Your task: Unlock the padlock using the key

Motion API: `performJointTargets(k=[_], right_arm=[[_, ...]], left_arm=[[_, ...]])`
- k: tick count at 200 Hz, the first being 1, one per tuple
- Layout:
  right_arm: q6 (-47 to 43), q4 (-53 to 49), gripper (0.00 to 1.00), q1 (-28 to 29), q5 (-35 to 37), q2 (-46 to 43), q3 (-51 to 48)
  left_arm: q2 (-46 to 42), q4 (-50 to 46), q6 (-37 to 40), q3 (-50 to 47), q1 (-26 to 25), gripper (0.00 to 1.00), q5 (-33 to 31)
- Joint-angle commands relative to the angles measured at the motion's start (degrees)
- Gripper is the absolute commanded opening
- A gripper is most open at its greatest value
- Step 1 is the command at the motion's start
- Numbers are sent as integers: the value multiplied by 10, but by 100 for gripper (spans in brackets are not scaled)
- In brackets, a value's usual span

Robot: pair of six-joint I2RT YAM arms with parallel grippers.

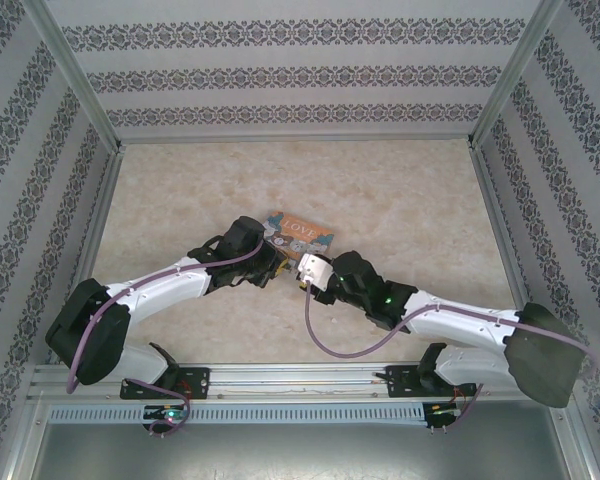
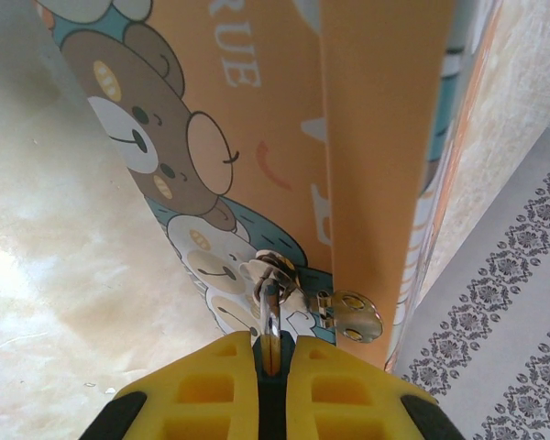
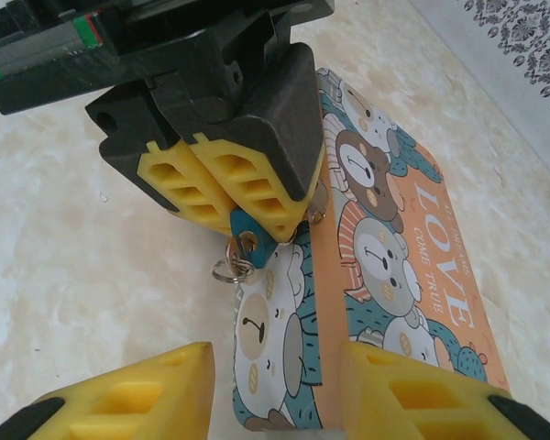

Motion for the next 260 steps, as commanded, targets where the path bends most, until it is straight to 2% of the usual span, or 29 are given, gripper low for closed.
performJointTargets(k=[1, 62, 260], right_arm=[[18, 17, 39, 9, -14, 16, 21], [24, 29, 33, 19, -8, 59, 41], [41, 74, 20, 25, -5, 118, 53]], left_arm=[[-9, -10, -17, 13, -11, 0, -15], [-5, -3, -17, 12, -11, 0, -13], [-2, 17, -31, 11, -20, 0, -11]])
